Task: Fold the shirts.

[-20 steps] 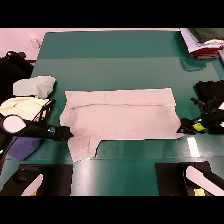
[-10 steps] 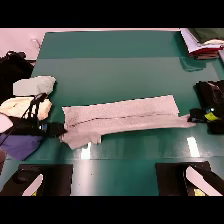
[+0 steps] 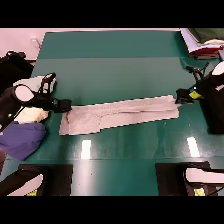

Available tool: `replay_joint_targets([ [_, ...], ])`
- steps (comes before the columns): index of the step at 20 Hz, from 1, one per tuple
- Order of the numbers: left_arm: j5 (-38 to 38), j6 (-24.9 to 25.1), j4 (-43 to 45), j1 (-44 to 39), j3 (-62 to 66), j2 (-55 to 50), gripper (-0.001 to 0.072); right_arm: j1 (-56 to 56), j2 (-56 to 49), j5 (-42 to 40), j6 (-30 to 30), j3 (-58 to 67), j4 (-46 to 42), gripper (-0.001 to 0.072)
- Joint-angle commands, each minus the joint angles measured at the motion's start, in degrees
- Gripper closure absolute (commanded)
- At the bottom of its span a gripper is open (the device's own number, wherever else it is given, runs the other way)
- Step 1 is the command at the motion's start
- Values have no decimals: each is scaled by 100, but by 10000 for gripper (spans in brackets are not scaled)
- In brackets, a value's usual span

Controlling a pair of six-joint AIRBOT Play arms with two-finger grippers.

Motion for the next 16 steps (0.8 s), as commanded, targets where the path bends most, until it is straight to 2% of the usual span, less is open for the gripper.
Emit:
replay_joint_targets([
  [1,201,-7,7,4,404,-315,165,-221,-562,-44,-85,612,820,445],
  [2,76,-2,7,2,520,-315,231,-365,-588,-35,-229,643,898,432],
  [3,-70,-4,-9,2,605,-315,278,-527,-573,-7,-310,588,879,353],
  [4,-181,-4,-66,2,623,-315,397,-750,-529,2,-411,420,885,288],
  [6,-232,-2,-258,2,616,-317,669,-1185,-542,-50,-597,-17,896,262],
  [9,7,-4,-785,2,616,-323,685,-1775,-796,-195,-855,-592,1019,262],
  [11,234,-7,-1128,-61,616,-417,685,-1980,-1075,-192,-1051,-817,1635,262],
  [14,490,-7,-1147,-669,619,-756,686,-1904,-1410,-175,-1421,-940,2702,264],
  [16,855,-26,-1274,-1178,623,-1104,686,-1587,-1460,-221,-1464,-938,2787,268],
])
